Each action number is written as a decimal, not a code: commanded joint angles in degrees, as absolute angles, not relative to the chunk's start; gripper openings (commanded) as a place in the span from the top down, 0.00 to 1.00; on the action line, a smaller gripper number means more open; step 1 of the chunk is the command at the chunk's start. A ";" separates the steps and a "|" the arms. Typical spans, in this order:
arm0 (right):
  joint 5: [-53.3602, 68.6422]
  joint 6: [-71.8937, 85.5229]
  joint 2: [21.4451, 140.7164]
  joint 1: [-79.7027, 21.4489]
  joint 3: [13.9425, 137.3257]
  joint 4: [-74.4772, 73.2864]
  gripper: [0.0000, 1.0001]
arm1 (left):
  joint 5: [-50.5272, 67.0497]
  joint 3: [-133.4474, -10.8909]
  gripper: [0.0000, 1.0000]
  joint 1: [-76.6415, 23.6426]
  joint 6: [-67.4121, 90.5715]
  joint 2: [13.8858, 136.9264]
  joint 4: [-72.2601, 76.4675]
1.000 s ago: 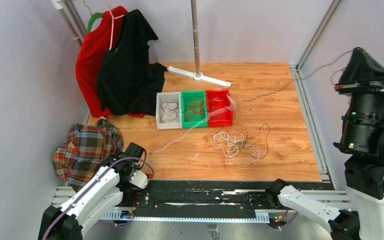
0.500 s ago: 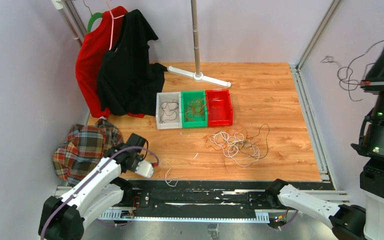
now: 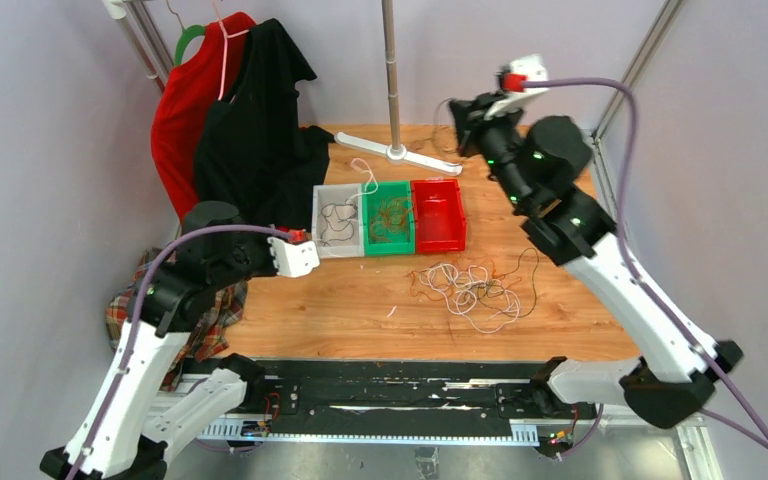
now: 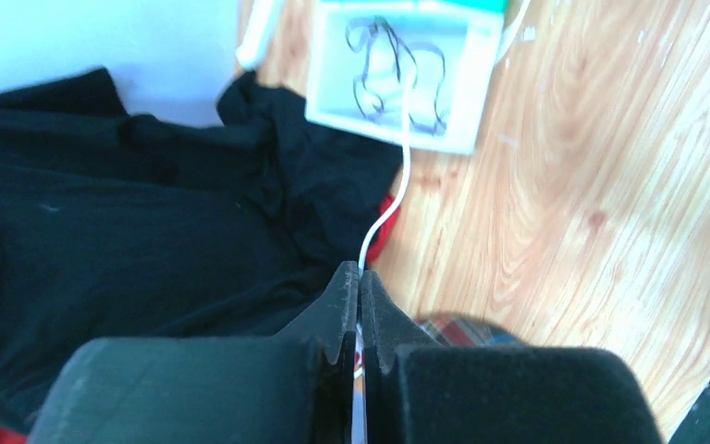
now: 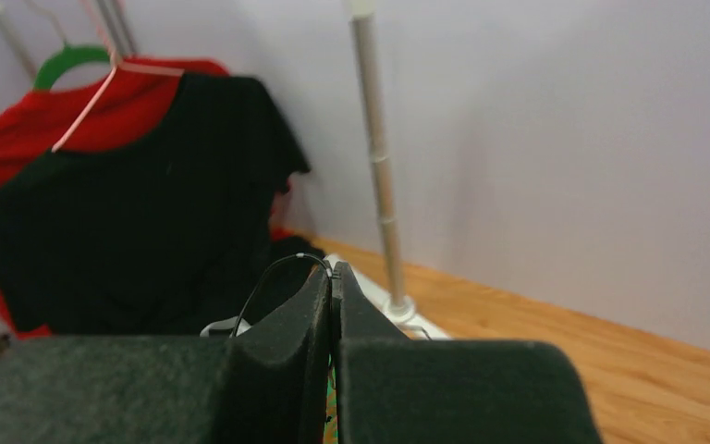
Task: Untangle the cables
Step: Place the cable in the bin.
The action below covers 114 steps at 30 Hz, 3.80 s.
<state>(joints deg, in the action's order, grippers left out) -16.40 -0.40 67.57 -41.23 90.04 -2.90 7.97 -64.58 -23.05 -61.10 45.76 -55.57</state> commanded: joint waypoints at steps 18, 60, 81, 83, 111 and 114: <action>11.74 17.08 98.32 -44.99 96.01 12.95 0.99 | 22.05 -72.66 0.99 -22.85 -39.27 24.85 -32.58; -12.85 -3.25 135.07 -49.45 115.59 -4.70 0.99 | 26.02 -73.06 0.99 -22.89 -37.26 23.65 -33.22; -12.61 -5.99 133.51 -50.63 118.69 -10.99 0.63 | 28.51 -74.33 0.99 -22.91 -37.79 24.72 -33.24; -12.86 -5.90 131.73 -50.39 117.18 -10.55 0.60 | 28.91 -74.72 0.99 -22.87 -37.79 25.02 -33.67; -11.00 2.52 83.22 -40.26 73.61 4.59 0.30 | 38.30 -72.31 1.00 -22.92 -27.26 38.99 -22.54; -12.77 4.10 74.54 -37.13 66.23 7.40 0.30 | 40.21 -73.36 0.99 -22.93 -22.95 44.41 -17.68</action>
<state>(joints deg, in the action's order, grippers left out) -10.37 0.30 81.41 -40.56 74.17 2.35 36.36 -72.51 -23.05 -29.65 38.85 -26.24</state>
